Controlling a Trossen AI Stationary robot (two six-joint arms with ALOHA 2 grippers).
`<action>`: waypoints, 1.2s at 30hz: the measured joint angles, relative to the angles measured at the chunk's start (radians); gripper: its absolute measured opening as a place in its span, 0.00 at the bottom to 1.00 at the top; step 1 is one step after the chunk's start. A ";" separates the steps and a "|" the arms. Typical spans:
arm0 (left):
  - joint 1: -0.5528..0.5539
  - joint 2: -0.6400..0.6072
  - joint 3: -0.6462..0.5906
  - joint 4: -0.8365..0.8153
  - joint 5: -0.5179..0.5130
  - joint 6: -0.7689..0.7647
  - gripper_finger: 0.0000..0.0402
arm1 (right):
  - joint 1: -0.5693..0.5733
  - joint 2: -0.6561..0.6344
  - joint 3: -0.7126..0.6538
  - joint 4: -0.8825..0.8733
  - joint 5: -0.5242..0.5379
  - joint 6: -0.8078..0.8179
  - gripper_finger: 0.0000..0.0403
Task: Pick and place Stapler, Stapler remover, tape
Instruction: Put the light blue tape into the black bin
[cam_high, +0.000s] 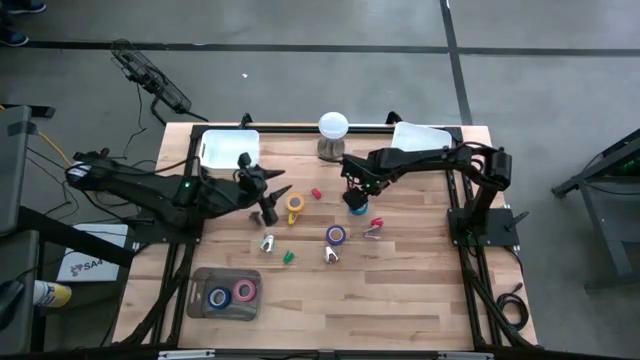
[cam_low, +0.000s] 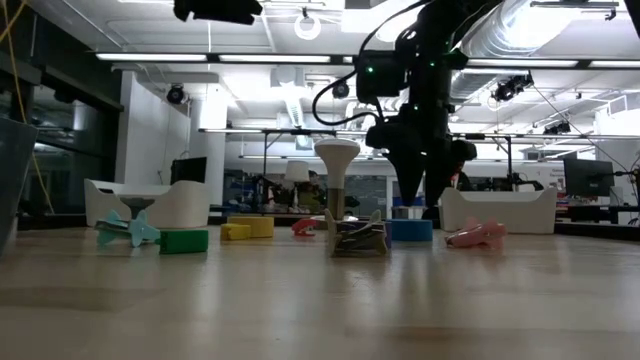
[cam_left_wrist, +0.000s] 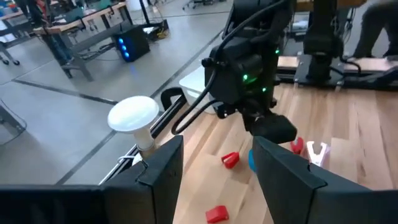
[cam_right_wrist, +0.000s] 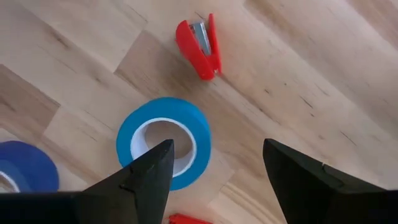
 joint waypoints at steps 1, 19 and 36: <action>0.002 0.007 0.000 0.000 0.004 0.000 0.47 | 0.000 0.000 -0.012 0.012 -0.017 0.007 0.59; 0.004 0.072 0.000 0.046 0.013 0.023 0.47 | -0.022 -0.007 -0.199 0.174 -0.113 0.060 0.50; 0.004 0.072 0.000 0.044 0.039 -0.060 0.47 | -0.021 -0.018 -0.202 0.157 -0.116 -0.020 0.08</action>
